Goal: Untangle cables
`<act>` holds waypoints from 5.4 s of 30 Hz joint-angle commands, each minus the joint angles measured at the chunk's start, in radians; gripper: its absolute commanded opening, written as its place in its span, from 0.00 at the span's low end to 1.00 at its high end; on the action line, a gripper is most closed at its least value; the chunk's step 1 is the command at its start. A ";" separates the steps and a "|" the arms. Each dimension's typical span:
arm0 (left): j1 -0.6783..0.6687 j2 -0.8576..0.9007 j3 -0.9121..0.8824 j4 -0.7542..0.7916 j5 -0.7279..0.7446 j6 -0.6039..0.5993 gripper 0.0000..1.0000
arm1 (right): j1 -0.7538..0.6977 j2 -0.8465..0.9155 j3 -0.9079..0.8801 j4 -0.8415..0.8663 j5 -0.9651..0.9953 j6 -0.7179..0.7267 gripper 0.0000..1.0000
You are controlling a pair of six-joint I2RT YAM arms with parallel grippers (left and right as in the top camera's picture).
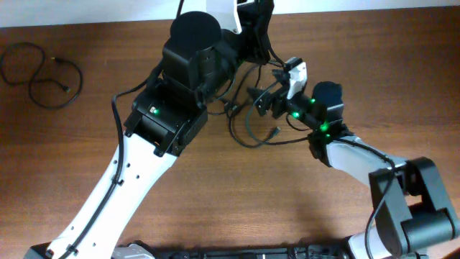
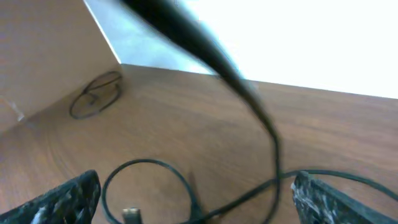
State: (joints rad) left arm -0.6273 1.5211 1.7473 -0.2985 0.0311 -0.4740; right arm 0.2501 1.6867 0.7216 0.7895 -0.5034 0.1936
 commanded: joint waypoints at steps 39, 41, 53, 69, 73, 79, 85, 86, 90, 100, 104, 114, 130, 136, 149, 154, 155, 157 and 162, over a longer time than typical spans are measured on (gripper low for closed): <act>0.200 -0.026 0.011 -0.257 0.167 0.072 0.00 | -0.277 0.068 0.010 0.169 -0.764 0.225 0.99; 0.200 -0.026 0.011 -0.259 0.358 0.202 0.00 | -0.275 0.068 0.010 0.195 -0.764 0.159 0.99; 0.200 -0.026 0.011 -0.344 0.740 0.378 0.00 | -0.232 0.068 0.010 0.394 -0.623 0.016 0.99; 0.264 -0.029 0.011 -0.242 0.838 0.329 0.00 | -0.105 0.069 0.010 0.208 -0.746 -0.113 0.99; 0.266 -0.029 0.011 -0.233 0.820 0.330 0.02 | -0.101 0.069 0.010 0.209 -0.776 -0.112 0.97; 0.309 -0.029 0.011 -0.234 0.811 0.330 0.02 | -0.101 0.069 0.010 0.209 -0.947 -0.112 0.94; 0.310 -0.029 0.011 -0.241 0.812 0.330 0.03 | -0.111 0.070 0.010 0.208 -0.923 -0.113 0.93; 0.310 -0.029 0.011 -0.243 0.816 0.330 0.03 | -0.118 0.070 0.010 0.209 -0.915 -0.120 0.94; 0.309 -0.029 0.011 -0.244 0.820 0.330 0.04 | -0.134 0.070 0.010 0.209 -0.914 -0.160 0.93; 0.310 -0.029 0.011 -0.243 0.847 0.330 0.02 | -0.133 0.070 0.010 0.208 -0.899 -0.160 0.44; 0.310 -0.029 0.011 -0.242 0.819 0.330 0.02 | -0.133 0.070 0.010 0.209 -0.900 -0.160 0.04; 0.310 0.003 0.008 -0.584 0.297 0.333 0.53 | -0.278 0.070 0.010 0.335 -0.948 0.725 0.04; 0.283 0.375 0.002 -0.880 0.351 -0.014 1.00 | -0.292 0.070 0.010 0.325 -0.960 0.837 0.04; 0.235 0.530 0.002 -0.893 0.405 -0.171 0.99 | -0.291 0.070 0.010 0.325 -0.960 0.837 0.04; 0.131 0.720 0.002 -0.888 0.242 -1.200 0.93 | -0.291 0.070 0.010 0.325 -0.991 0.837 0.04; 0.116 0.756 0.002 -0.860 0.176 -1.264 0.90 | -0.291 0.070 0.010 0.325 -0.990 0.836 0.04; 0.114 0.766 0.002 -0.851 0.158 -1.264 0.89 | -0.291 0.070 0.010 0.325 -0.990 0.836 0.04; 0.099 0.792 0.002 -0.841 0.143 -1.264 0.72 | -0.291 0.070 0.010 0.325 -0.990 0.836 0.04; 0.076 0.846 0.002 -0.806 0.138 -1.264 0.62 | -0.291 0.070 0.010 0.325 -0.990 0.836 0.04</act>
State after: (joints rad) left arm -0.5297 2.2803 1.7599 -1.1149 0.2176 -1.7065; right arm -0.0414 1.7470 0.7231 1.1103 -1.4765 1.0264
